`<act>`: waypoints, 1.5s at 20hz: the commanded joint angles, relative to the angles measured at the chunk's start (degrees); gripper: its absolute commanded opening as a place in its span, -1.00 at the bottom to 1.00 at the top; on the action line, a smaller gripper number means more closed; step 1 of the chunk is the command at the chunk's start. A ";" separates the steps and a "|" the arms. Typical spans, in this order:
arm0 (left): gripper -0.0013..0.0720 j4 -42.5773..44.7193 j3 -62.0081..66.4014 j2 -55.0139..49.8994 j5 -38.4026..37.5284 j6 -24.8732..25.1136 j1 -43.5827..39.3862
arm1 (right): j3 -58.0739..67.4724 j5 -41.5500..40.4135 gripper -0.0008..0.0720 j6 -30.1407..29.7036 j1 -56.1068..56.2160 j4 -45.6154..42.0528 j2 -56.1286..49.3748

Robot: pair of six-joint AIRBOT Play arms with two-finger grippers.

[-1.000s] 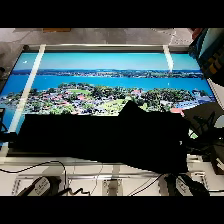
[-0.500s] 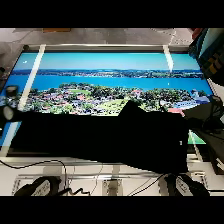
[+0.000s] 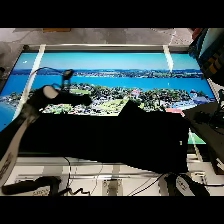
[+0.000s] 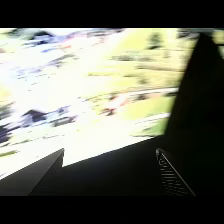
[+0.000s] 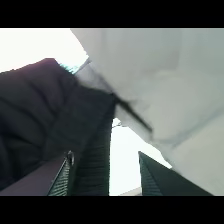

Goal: Fold the clothes and pants, and hang the long-sleeved shirts on hangers.

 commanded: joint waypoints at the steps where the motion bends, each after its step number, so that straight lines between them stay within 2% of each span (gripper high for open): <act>1: 0.79 -13.70 8.87 -11.74 -1.92 5.42 -5.68 | 0.07 -1.29 0.26 -3.74 -1.99 0.15 -0.17; 3: 0.79 -13.68 11.23 -16.22 -0.76 7.21 -8.22 | 0.07 -2.08 0.26 -4.46 -1.97 0.28 -0.17; 5: 0.62 -13.68 11.96 -19.37 2.03 7.26 -10.25 | 0.07 -3.91 0.26 -4.46 -1.97 2.25 -0.17; 7: 0.62 -13.68 11.96 -21.64 5.35 7.37 -12.04 | 0.07 -4.48 0.26 -4.46 -1.97 4.61 -0.17; 11: 0.62 -13.66 11.98 -23.98 7.82 13.14 -15.17 | 0.07 -4.74 0.26 -4.46 -1.97 6.16 -0.15; 17: 0.60 -13.64 11.98 -25.73 19.26 13.49 -19.87 | 0.07 -4.26 0.26 -4.44 -1.97 8.79 -0.15; 19: 0.40 -13.73 12.00 -26.23 21.38 12.72 -20.24 | 0.07 -4.13 0.26 -4.44 -1.97 8.81 -0.15; 20: 0.39 -13.73 12.04 -26.25 21.40 12.59 -20.22 | 0.07 -4.09 0.26 -4.44 -1.97 8.96 -0.15; 21: 0.22 -13.73 12.04 -26.25 21.35 12.61 -20.24 | 0.07 -4.07 0.26 -4.44 -1.97 9.11 -0.15; 23: -0.39 -13.70 12.04 -26.25 21.31 12.61 -20.68 | 0.07 -4.00 0.26 -4.42 -1.97 9.38 -0.15; 26: -0.44 -13.68 12.04 -26.25 21.31 12.61 -21.90 | 0.07 -3.78 0.26 -4.39 -1.97 9.42 -0.15; 27: -0.73 -13.68 12.04 -26.25 21.29 12.63 -22.14 | 0.07 -3.76 0.26 -4.37 -1.97 9.42 -0.15; 28: -0.94 -13.68 12.04 -26.25 21.33 12.63 -22.32 | 0.07 -3.69 0.26 -4.35 -1.97 9.42 -0.15; 30: -0.94 -13.64 12.04 -26.08 21.38 12.68 -22.08 | 0.07 -3.58 0.26 -4.31 -1.97 9.42 -0.15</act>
